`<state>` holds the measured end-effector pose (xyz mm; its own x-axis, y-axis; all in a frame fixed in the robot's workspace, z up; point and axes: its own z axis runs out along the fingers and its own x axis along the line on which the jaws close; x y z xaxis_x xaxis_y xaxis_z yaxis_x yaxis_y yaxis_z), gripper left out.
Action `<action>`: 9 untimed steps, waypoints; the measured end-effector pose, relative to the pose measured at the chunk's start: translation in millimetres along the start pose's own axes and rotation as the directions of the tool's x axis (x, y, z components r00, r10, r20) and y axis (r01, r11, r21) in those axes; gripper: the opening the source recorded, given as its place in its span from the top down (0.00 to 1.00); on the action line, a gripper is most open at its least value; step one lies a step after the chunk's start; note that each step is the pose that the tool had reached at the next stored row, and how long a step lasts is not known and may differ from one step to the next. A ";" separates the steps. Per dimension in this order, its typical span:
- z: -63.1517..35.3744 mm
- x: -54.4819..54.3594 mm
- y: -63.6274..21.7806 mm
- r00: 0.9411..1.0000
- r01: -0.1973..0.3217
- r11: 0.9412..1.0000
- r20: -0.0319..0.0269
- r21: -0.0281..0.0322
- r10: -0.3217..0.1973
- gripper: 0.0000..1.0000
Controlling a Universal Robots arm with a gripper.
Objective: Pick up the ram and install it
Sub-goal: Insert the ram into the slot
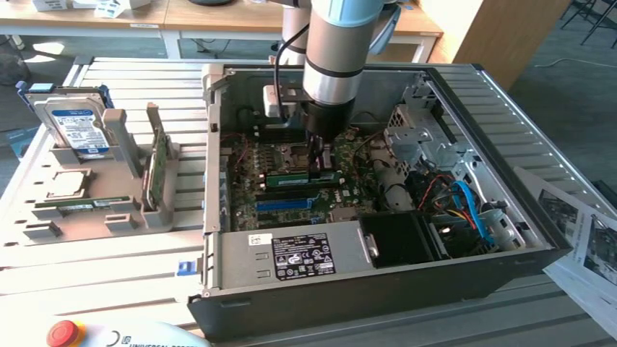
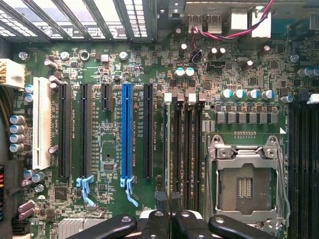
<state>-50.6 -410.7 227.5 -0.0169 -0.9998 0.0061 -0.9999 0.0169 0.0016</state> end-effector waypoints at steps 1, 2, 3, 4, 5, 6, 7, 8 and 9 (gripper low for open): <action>0.0 0.0 0.0 1.000 0.000 1.000 0.000 0.000 0.000 0.88; 0.0 0.0 0.0 1.000 0.000 1.000 0.000 0.000 0.000 0.88; 0.0 0.0 0.0 1.000 0.000 1.000 0.000 0.000 0.000 0.88; 0.0 0.0 0.0 1.000 0.000 1.000 0.000 0.000 0.000 0.88; 0.0 0.0 0.0 1.000 0.000 1.000 0.000 0.000 0.000 0.88; 0.0 0.0 0.0 1.000 0.000 1.000 0.000 0.000 0.000 0.88; 0.0 0.0 0.0 1.000 0.000 1.000 0.000 0.000 0.000 0.88; 0.0 0.0 0.0 1.000 0.000 1.000 0.000 0.000 0.000 0.88; 0.2 0.2 0.0 1.000 0.000 1.000 0.000 0.000 0.000 0.87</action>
<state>-50.6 -410.9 227.4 -0.0169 -0.9998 0.0057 -0.9999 0.0169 0.0011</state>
